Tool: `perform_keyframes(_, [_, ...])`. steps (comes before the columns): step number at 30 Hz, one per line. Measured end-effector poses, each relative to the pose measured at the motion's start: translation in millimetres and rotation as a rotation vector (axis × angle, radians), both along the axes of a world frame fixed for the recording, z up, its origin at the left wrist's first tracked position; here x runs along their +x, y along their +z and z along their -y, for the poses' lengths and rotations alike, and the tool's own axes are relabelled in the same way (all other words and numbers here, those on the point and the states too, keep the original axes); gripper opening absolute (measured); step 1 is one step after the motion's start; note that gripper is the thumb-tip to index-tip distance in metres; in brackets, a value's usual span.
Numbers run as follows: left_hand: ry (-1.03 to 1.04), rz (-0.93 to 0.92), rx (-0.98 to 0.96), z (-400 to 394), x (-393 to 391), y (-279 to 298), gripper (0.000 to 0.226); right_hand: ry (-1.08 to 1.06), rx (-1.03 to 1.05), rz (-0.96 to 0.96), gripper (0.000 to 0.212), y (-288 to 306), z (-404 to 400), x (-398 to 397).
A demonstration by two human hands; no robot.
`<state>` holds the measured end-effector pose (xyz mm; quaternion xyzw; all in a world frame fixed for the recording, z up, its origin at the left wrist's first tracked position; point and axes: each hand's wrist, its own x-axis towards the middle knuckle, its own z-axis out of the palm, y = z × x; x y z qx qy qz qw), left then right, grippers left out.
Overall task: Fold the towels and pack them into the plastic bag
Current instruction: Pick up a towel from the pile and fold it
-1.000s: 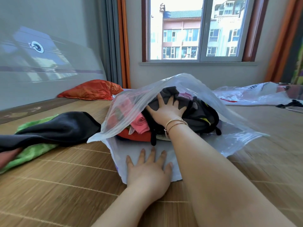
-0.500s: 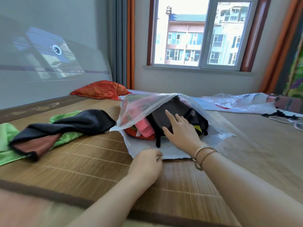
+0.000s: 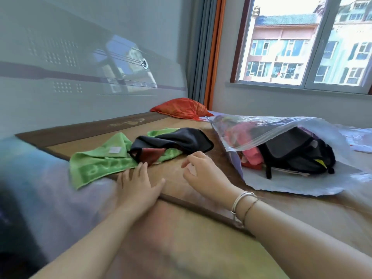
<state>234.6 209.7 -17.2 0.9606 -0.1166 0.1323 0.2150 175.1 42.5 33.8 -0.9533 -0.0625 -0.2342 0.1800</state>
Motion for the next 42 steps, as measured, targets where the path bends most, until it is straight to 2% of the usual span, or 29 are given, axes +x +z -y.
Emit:
perform_keyframes(3, [-0.006, 0.069, -0.003, -7.6, 9.2, -17.0, 0.066, -0.015, 0.11, -0.072, 0.025, -4.0, -25.7, 55.8])
perform_keyframes(6, [-0.005, 0.14, -0.062, -5.9, 9.2, -23.7, 0.05, -0.054, 0.348, -0.106, 0.021, 0.4, -43.8, 95.0])
perform_keyframes(8, [-0.006, 0.166, -0.093, -7.6, 9.5, -24.9, 0.041, -0.121, 0.452, -0.157, 0.041, 2.9, -52.4, 112.3])
perform_keyframes(10, [-0.018, 0.145, -0.132, -8.8, 9.9, -25.2, 0.036, -0.195, 0.409, -0.326, 0.074, -2.4, -58.5, 122.6])
perform_keyframes(11, [-0.023, 0.131, -0.159, -9.1, 9.5, -24.2, 0.034, -0.221, 0.348, -0.371, 0.074, -7.2, -60.5, 123.8])
perform_keyframes(14, [-0.048, 0.095, -0.279, -11.6, 6.8, -16.8, 0.026, -0.253, 0.344, -0.233, 0.033, -13.4, -60.8, 109.8])
perform_keyframes(18, [-0.082, 0.026, -0.553, -23.7, -2.5, -3.8, 0.027, -0.194, 0.515, -0.012, 0.004, -0.4, -45.7, 45.9])
perform_keyframes(19, [-0.082, 0.031, -0.644, -25.0, -8.4, 0.0, 0.026, -0.186, 0.531, 0.035, 0.002, 3.3, -41.1, 24.5])
perform_keyframes(21, [-0.078, 0.05, -0.777, -21.9, -28.6, 10.3, 0.026, -0.171, 0.586, 0.083, 0.011, 4.0, -29.6, -18.4])
perform_keyframes(24, [-0.151, 0.069, -0.928, -1.9, -62.7, 23.5, 0.038, -0.171, 0.695, 0.071, 0.016, 1.1, -8.1, -82.2])
perform_keyframes(27, [-0.186, -0.224, -1.022, 26.3, -92.2, 27.6, 0.053, -0.189, 0.747, 0.054, 0.032, -2.9, 20.0, -139.8])
perform_keyframes(30, [-0.239, -0.573, -1.216, 53.9, -121.3, 22.1, 0.059, -0.244, 0.816, 0.024, 0.034, -7.2, 43.4, -184.2])
perform_keyframes(33, [-0.236, -0.644, -1.253, 70.8, -144.6, 17.1, 0.067, -0.319, 0.646, -0.019, 0.021, -10.1, 58.9, -206.8])
perform_keyframes(38, [-0.411, -0.778, -1.241, 80.0, -169.4, 16.1, 0.054, -0.462, 0.199, -0.035, 0.05, -19.5, 74.1, -213.4])
perform_keyframes(40, [-0.502, -0.797, -1.21, 82.1, -178.8, 23.2, 0.056, -0.446, 0.183, -0.088, 0.049, -21.4, 71.8, -206.0])
perform_keyframes(42, [-0.598, -0.815, -1.183, 82.1, -185.3, 27.4, 0.061, -0.385, 0.354, -0.18, 0.039, -19.5, 69.7, -197.6])
